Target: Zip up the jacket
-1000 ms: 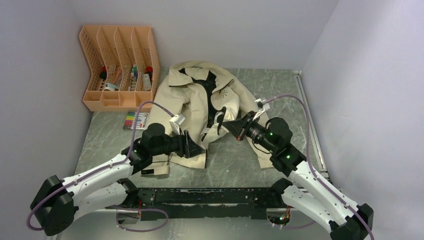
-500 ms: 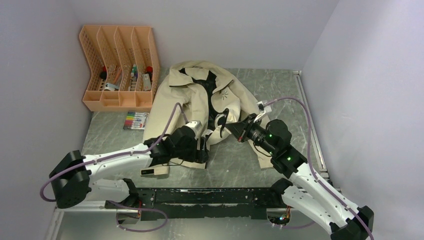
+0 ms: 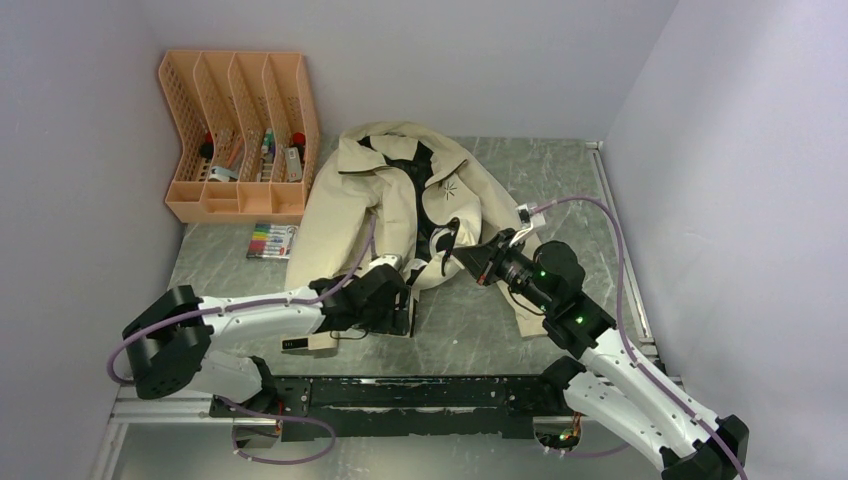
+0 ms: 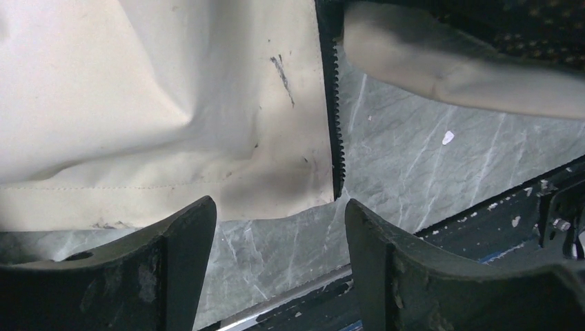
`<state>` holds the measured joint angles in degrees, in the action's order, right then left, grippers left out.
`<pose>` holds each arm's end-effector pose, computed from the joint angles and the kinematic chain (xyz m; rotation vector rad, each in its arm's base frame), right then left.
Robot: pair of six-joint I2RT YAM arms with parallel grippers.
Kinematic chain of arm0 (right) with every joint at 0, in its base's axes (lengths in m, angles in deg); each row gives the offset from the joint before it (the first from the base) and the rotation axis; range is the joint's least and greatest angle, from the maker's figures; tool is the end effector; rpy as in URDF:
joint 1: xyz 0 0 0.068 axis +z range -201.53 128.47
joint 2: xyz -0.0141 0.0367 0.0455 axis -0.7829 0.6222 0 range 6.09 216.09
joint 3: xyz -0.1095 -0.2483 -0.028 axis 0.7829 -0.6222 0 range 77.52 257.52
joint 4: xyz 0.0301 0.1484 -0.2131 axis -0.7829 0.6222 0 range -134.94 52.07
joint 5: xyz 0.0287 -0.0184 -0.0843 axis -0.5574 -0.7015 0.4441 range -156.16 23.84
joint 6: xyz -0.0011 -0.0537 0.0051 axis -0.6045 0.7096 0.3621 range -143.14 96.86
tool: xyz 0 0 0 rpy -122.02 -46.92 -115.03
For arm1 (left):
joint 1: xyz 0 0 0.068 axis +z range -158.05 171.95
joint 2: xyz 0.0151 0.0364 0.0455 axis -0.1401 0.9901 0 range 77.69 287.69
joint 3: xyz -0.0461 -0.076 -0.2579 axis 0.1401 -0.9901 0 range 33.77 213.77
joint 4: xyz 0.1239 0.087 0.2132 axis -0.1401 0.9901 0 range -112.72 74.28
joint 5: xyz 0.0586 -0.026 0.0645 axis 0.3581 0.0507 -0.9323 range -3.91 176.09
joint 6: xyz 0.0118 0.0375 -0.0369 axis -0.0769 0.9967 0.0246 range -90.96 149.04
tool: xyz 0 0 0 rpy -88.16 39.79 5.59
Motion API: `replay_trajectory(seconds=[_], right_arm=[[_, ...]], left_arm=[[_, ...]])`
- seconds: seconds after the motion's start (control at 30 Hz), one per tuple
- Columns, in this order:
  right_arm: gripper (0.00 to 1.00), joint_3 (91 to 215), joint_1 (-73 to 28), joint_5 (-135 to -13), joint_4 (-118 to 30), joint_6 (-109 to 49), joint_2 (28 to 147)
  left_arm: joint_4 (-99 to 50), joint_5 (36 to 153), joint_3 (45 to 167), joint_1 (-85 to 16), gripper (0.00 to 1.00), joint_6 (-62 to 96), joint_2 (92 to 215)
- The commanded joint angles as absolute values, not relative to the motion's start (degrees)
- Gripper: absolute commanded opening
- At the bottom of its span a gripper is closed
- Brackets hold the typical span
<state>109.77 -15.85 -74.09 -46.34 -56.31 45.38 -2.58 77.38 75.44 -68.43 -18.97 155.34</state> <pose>0.1392 0.1059 0.2995 -0.1498 1.7667 1.0077 0.1321 -0.2216 0.1853 0.2223 2.6169 -0.5316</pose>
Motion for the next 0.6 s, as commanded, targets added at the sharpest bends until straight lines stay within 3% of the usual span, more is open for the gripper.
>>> replay_trajectory(seconds=[0.0, 0.57], right_arm=[[0.00, 109.4, -16.2, -73.5, -46.8, -56.3, 44.4], [0.00, 109.5, -16.1, -73.6, -46.1, -56.0, 43.9]], left_arm=[[-3.9, 78.5, 76.4, -69.0, 0.73, -18.3, 158.8], [-2.0, 75.8, 79.6, -69.1, 0.76, -16.7, 163.6]])
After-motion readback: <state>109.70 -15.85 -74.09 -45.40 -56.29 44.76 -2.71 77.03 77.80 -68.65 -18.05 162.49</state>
